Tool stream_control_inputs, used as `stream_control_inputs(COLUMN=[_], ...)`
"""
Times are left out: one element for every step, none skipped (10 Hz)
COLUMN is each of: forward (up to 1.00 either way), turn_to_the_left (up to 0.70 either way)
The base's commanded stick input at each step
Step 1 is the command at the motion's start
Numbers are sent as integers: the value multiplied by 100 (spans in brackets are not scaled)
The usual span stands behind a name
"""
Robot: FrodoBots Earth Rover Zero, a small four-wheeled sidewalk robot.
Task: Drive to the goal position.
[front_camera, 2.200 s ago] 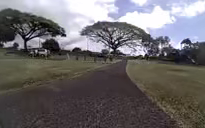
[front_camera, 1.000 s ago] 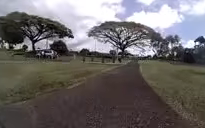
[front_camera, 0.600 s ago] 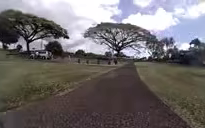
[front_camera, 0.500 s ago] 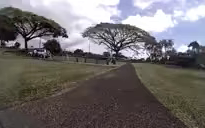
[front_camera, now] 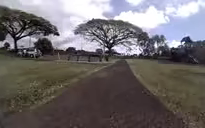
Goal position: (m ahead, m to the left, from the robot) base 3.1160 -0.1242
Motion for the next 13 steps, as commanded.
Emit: stream_control_inputs(forward=[70, 70, 70, 70, 70, 70, 70, 70, 70, 70, 70, 70, 70], turn_to_the_left=[1, 1, 1, 1, 1, 1, 1, -23, -34, -34, -34, -34, -34])
